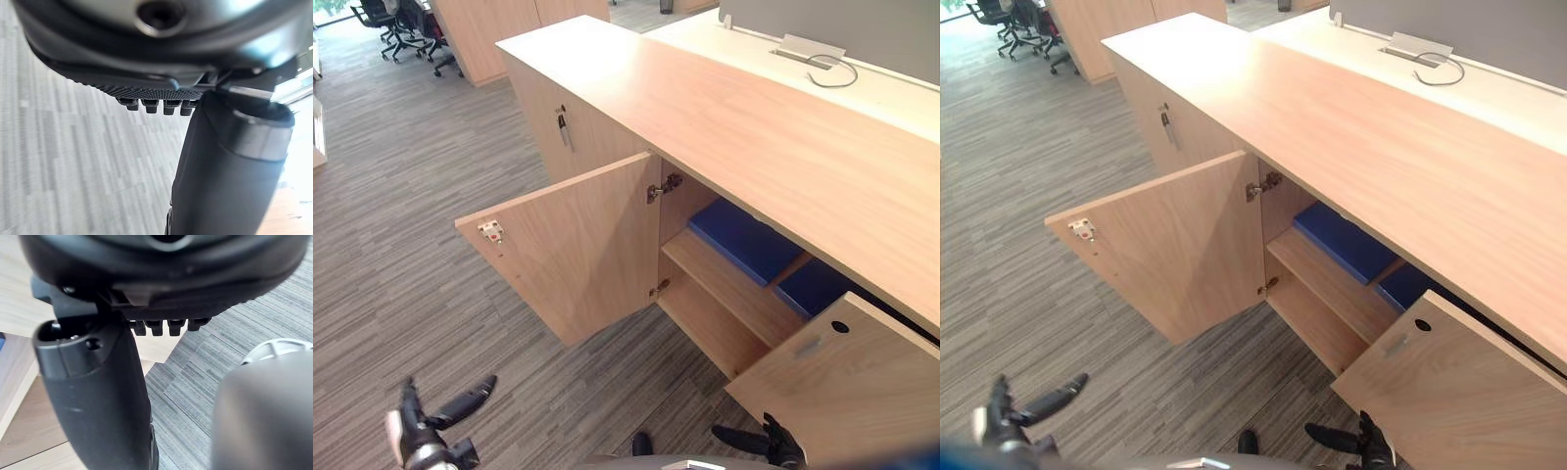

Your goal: Walk over to the cabinet, pick up the folder, carry it to the office cabinet, place the folder inside the office cabinet, then close the office cabinet door

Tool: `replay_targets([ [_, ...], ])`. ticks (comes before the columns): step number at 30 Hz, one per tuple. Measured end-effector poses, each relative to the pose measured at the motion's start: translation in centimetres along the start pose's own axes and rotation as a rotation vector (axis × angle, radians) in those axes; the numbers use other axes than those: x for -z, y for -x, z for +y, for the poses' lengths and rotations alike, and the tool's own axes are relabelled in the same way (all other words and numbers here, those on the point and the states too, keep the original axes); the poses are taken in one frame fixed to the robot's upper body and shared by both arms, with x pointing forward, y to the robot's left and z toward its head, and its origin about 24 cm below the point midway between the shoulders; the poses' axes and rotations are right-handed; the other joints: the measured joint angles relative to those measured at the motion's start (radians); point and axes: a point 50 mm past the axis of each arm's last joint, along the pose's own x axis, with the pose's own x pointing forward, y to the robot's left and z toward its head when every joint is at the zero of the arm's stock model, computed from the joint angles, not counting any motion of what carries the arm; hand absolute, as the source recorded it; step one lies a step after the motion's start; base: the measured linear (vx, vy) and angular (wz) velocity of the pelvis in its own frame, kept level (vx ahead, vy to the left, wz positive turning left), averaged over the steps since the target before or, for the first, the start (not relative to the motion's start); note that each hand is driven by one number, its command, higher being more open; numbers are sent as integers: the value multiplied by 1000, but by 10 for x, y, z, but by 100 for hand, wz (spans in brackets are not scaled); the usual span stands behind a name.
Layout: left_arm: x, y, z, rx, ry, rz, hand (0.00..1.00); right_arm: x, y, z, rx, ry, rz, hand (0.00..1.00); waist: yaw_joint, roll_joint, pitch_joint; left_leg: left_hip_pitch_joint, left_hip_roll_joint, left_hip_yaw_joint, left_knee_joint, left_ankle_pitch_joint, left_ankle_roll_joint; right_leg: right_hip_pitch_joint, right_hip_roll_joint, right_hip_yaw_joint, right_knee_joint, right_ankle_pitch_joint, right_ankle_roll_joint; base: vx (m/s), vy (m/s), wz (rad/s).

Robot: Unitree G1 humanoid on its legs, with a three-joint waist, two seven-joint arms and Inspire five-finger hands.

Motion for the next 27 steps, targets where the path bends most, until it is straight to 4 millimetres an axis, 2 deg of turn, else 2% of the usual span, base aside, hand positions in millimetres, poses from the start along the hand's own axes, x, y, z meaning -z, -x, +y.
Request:
replay_targets([
  [2,-16,-7,1,-21,-29,-54,100,7,1,-3,-3,0,28,100,0,-4,-8,16,-8,-1,1,9,15,-4,-18,12,33,-15,-15,77,31,1],
  [4,-26,-12,-2,-25,-37,-85,100,8,1,-2,-15,8,34,100,-2,-10,-15,17,-8,-1,1,8,13,-17,-23,26,53,-20,-17,31,11,0],
  [7,-35,-16,-8,-24,-33,-112,100,11,-1,0,-31,11,57,100,0,-27,-32,18,-6,12,1,2,3,-31,-24,55,70,-31,-19,-2,-38,-11],
  [12,-42,-21,-10,-5,-60,-138,100,19,0,-3,-33,17,88,100,2,-21,-44,34,8,36,1,-6,-9,-36,-18,90,93,-32,-21,-29,-41,-18],
  [14,-48,-29,-7,4,-33,-147,100,22,0,-6,-32,21,104,100,1,-17,-46,46,14,44,1,-9,-15,-37,-15,109,106,-32,-22,-28,-28,-13],
  [16,-57,-46,-3,24,11,-142,100,22,-1,-6,-35,22,107,100,1,-16,-47,56,25,51,1,-9,-15,-37,-10,114,123,-32,-22,-44,-41,-10],
  [20,-74,-63,-2,96,42,-165,100,20,-2,-6,-37,23,104,100,3,-17,-46,59,39,62,1,-6,-28,-43,2,132,126,-32,-21,-49,-50,-9],
  [27,-112,-92,0,127,-25,-207,100,18,-5,-2,-51,-10,110,100,2,-22,-26,58,66,94,1,5,-50,-50,33,165,107,-31,-20,-74,-44,-15],
])
